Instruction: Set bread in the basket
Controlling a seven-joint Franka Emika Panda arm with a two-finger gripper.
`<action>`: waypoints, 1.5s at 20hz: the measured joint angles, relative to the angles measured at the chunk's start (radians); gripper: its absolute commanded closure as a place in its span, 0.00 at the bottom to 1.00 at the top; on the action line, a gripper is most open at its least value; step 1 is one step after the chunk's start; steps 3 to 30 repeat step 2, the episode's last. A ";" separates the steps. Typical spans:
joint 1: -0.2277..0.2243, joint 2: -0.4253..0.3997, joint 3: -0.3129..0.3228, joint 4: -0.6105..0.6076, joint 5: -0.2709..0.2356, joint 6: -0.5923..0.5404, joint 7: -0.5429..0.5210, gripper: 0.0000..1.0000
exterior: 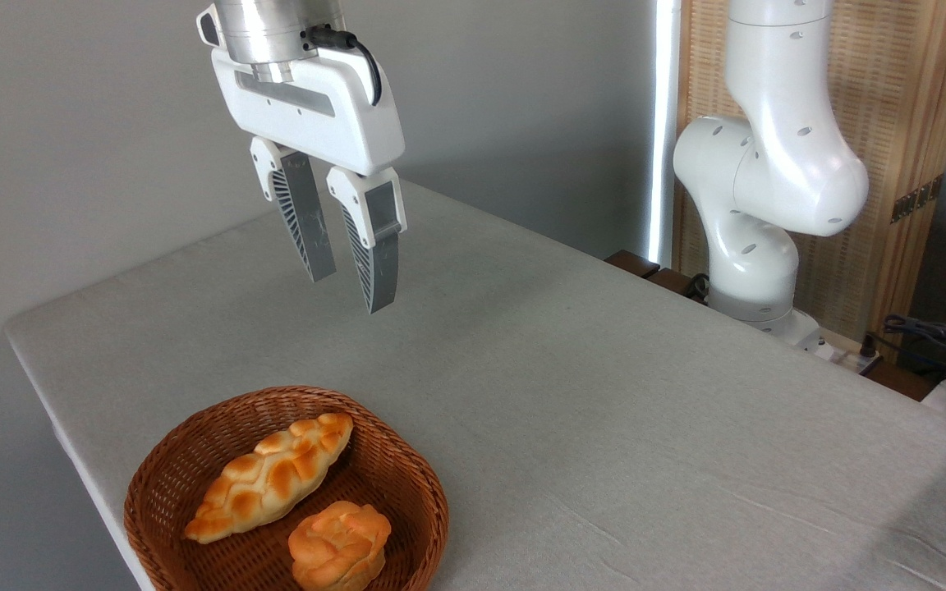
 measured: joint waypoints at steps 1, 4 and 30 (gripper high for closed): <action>0.001 0.000 0.000 0.000 0.000 0.000 0.000 0.00; 0.003 0.000 0.000 0.000 0.000 0.000 0.000 0.00; 0.003 0.000 0.000 0.000 0.000 0.000 0.000 0.00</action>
